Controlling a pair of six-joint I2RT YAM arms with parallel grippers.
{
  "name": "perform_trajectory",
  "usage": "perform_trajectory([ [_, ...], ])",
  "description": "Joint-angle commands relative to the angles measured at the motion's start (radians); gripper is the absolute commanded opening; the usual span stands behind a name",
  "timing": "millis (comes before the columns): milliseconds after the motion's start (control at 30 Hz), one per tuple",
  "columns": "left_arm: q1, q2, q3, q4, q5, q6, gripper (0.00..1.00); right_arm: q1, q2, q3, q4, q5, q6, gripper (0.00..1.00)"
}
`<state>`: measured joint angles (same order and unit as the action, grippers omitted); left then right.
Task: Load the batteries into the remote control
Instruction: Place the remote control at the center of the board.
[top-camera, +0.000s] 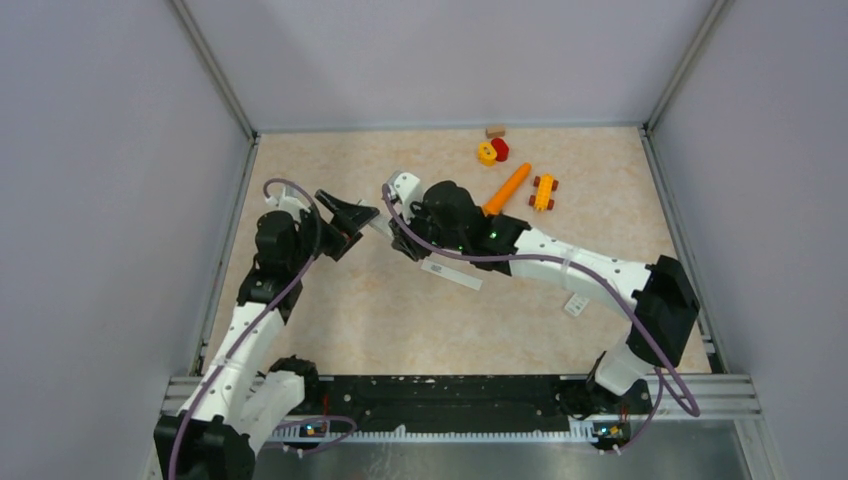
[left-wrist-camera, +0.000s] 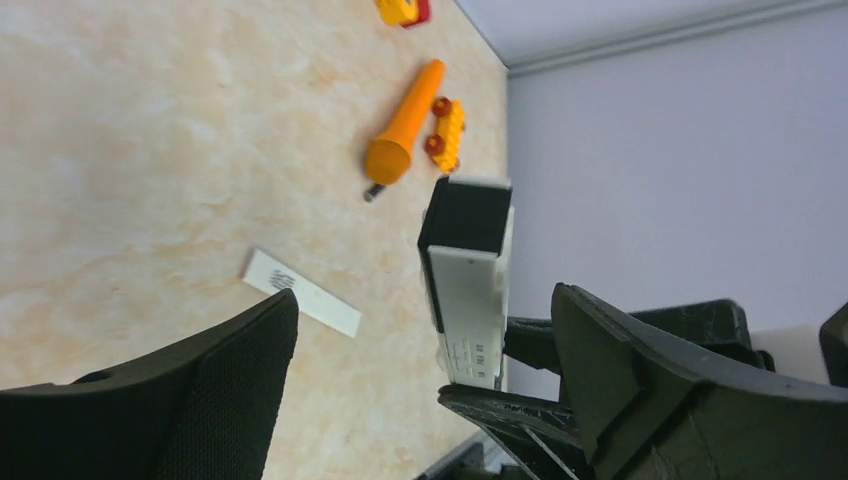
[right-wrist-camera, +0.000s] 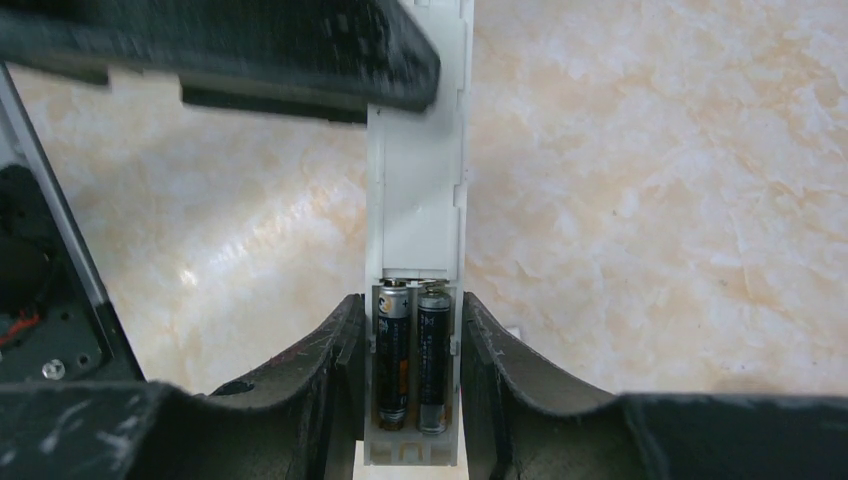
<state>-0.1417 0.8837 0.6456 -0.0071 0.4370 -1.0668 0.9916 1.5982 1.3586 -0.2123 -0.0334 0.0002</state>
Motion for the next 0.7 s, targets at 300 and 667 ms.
perform_trajectory([
  [300, 0.148, -0.071, 0.088, -0.254, -0.148, 0.239, 0.99, -0.013, -0.059, -0.284, -0.058, -0.188, -0.165, 0.01],
  [667, 0.164, 0.009, 0.084, -0.195, -0.029, 0.239, 0.99, -0.004, 0.032, -0.338, -0.102, -0.136, -0.292, 0.0],
])
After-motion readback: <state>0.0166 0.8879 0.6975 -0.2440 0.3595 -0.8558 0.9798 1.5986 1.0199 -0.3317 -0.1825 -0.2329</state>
